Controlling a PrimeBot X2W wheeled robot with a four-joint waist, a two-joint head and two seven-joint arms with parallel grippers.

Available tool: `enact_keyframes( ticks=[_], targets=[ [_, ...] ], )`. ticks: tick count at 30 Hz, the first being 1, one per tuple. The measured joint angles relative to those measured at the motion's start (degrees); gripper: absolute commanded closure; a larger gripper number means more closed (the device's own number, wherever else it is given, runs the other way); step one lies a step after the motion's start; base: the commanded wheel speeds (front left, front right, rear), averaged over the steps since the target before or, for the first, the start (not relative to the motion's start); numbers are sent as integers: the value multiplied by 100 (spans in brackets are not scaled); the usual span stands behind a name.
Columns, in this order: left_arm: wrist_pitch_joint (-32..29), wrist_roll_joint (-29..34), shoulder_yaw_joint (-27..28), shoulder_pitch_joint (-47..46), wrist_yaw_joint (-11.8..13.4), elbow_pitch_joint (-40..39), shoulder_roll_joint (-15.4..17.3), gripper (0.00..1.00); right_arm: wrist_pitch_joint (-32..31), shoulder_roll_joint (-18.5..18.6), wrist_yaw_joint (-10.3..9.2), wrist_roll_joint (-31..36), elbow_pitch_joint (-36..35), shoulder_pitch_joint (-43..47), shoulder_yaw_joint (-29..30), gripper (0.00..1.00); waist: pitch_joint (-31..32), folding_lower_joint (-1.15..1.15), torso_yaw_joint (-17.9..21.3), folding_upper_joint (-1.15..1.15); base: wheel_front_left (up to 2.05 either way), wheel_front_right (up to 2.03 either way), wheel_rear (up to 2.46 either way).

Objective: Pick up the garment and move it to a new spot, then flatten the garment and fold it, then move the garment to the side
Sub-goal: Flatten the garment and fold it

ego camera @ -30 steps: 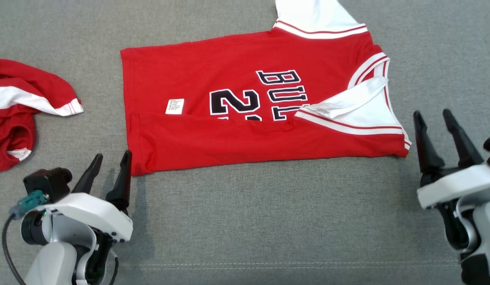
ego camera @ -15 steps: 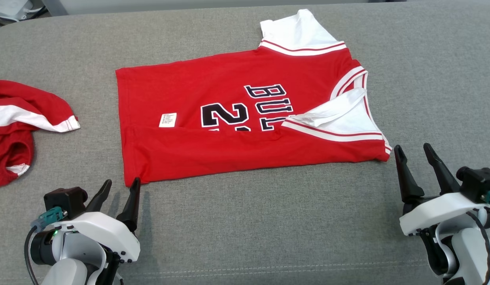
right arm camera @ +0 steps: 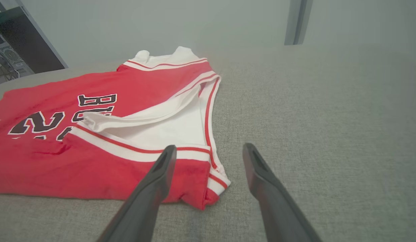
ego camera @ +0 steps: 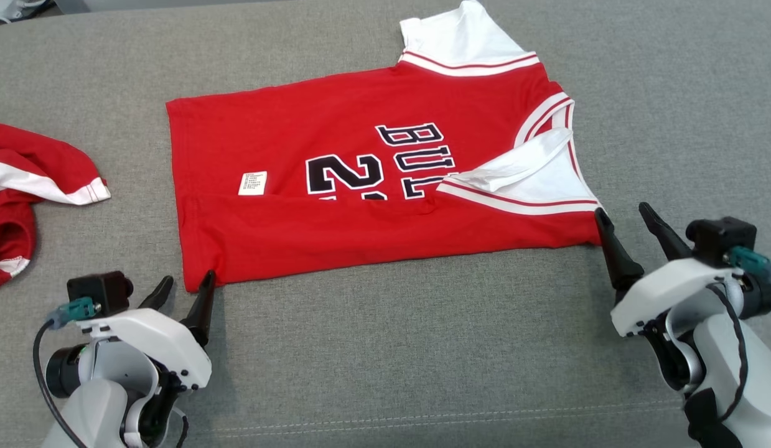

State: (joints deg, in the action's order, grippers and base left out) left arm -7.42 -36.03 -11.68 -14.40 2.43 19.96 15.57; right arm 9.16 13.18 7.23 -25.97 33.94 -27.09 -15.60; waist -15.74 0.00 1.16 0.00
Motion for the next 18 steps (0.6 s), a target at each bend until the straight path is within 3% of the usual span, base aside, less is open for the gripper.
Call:
enact_keyframes(
  ticks=[14, 15, 16, 17, 18],
  targets=[
    [-305, -333, -81, -580, -397, 670, -8, 0, -725, 62, 1, -605, 762, -654, -818, 0, -249, 0, -12, 0, 0, 0, 0],
    [-353, -359, -87, -598, -403, 669, -3, 30, -745, 83, 1, -631, 768, -693, -868, 0, -255, 0, -12, 0, 0, 0, 0],
    [-416, -382, -87, -605, -448, 670, -3, 76, -749, 103, 1, -656, 790, -719, -895, 25, -257, 0, -14, 0, 0, 0, 0],
    [-493, -447, -87, -606, -486, 669, 3, 100, -797, 120, 1, -698, 815, -743, -922, 54, -258, 0, -16, 0, 0, 0, 0],
    [-565, -506, -88, -608, -526, 664, 13, 100, -816, 135, 1, -739, 822, -766, -944, 75, -262, 0, -19, 0, 0, 0, 0]
  ],
)
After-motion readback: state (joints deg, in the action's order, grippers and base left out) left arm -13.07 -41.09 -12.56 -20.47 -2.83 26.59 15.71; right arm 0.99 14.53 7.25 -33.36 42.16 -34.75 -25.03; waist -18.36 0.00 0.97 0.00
